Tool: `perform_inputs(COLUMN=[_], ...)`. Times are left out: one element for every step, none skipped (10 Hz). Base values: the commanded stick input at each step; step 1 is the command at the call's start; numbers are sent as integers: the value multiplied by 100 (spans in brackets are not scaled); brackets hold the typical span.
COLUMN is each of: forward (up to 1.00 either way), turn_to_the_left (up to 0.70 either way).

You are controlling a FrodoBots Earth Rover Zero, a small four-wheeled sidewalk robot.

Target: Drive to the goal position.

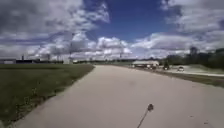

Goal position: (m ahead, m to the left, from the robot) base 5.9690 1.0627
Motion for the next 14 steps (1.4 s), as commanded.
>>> perform_inputs(forward=[100, 100, 100, 100, 100, 100, 100, 100, 100, 100, 100, 100, 100, 100], turn_to_the_left=[0, 0, 0, 0, 0, 0, 0, 0, 0, 0, 0, 0, 0, 0])
